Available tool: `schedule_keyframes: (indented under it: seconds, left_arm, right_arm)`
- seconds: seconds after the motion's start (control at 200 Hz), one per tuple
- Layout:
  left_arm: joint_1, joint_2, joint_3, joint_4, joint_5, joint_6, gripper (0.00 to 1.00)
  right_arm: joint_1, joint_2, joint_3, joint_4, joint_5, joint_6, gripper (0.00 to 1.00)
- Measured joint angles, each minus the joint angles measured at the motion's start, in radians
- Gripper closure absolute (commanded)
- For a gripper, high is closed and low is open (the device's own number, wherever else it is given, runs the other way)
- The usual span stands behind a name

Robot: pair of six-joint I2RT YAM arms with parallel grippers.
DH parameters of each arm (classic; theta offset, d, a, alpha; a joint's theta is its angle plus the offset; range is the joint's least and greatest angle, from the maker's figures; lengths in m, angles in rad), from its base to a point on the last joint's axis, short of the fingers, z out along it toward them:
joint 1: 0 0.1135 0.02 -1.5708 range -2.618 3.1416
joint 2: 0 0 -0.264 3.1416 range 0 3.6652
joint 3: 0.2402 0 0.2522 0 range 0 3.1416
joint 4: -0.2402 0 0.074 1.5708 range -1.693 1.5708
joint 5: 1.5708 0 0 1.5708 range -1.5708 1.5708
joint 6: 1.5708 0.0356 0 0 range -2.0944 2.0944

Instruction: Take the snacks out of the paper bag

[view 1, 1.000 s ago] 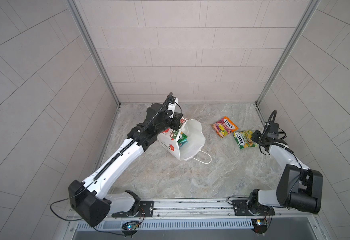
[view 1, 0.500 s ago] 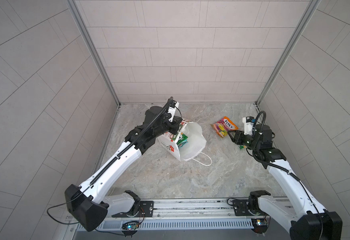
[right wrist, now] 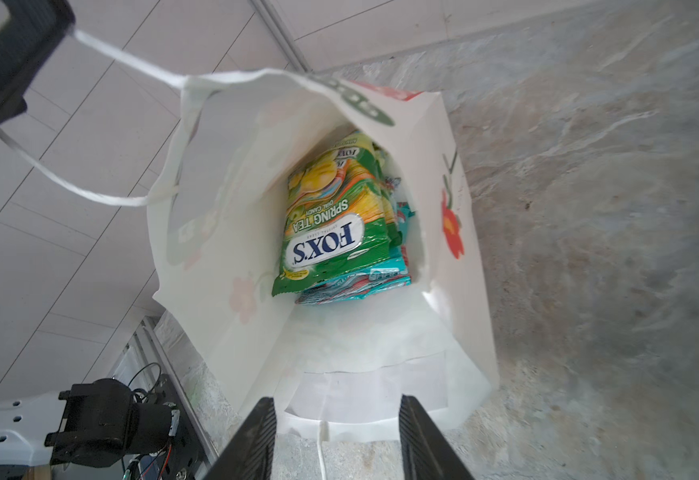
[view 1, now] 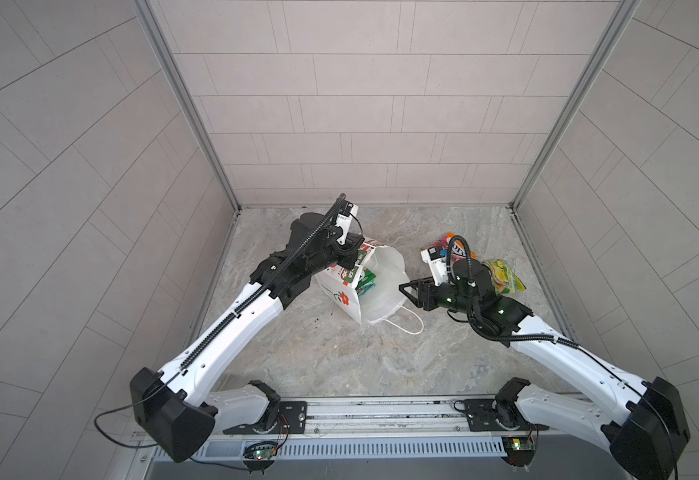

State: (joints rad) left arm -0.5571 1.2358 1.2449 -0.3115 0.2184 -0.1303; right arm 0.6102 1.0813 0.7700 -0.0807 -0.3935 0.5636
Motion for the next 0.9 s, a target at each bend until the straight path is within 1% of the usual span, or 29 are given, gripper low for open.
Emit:
schedule_keyframes:
  seconds: [0.11,0.25,0.4,0.55,0.701,0.901]
  left_arm:
    - [0.0,0.0,0.0,0.0,-0.001,-0.005,1.0]
    - [0.0,0.0,-0.001,0.0,-0.001,-0.012,1.0]
    - [0.0,0.0,-0.004,0.002,-0.002,-0.02,1.0]
    - [0.0,0.0,-0.006,0.004,-0.002,-0.03,1.0]
    - [0.0,0.0,-0.01,0.009,-0.002,-0.037,1.0]
    - [0.0,0.0,-0.011,0.009,-0.002,-0.038,1.0]
  right_arm:
    - [0.063,0.083,0.036,0.01,0.015,0.002,0.54]
    - [0.113,0.186,0.07,0.016,0.025,0.003,0.56]
    - [0.143,0.302,0.126,0.012,0.043,0.012,0.57]
    - [0.156,0.387,0.18,0.009,0.074,0.035,0.58]
    - [0.158,0.45,0.217,0.011,0.137,0.099,0.58]
    - [0.158,0.502,0.221,0.063,0.214,0.238,0.58]
